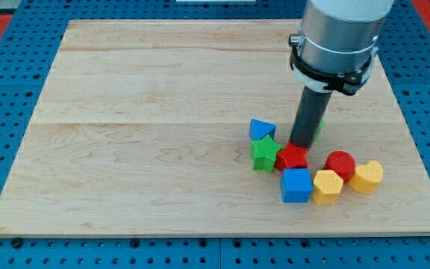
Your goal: Slightly push the green circle to right
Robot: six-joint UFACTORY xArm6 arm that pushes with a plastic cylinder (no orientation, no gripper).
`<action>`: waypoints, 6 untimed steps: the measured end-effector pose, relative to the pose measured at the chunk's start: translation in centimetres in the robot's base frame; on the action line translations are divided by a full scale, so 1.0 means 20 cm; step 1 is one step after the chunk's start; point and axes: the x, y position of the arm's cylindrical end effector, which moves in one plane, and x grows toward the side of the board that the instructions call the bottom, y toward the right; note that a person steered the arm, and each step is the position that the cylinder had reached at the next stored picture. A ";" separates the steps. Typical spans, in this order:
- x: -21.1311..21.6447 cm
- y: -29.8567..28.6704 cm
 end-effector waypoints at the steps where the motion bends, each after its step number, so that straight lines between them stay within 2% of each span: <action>1: 0.00 -0.17; 2: 0.00 -0.34; 3: -0.03 -0.34; 5: -0.09 0.09; 6: -0.09 0.48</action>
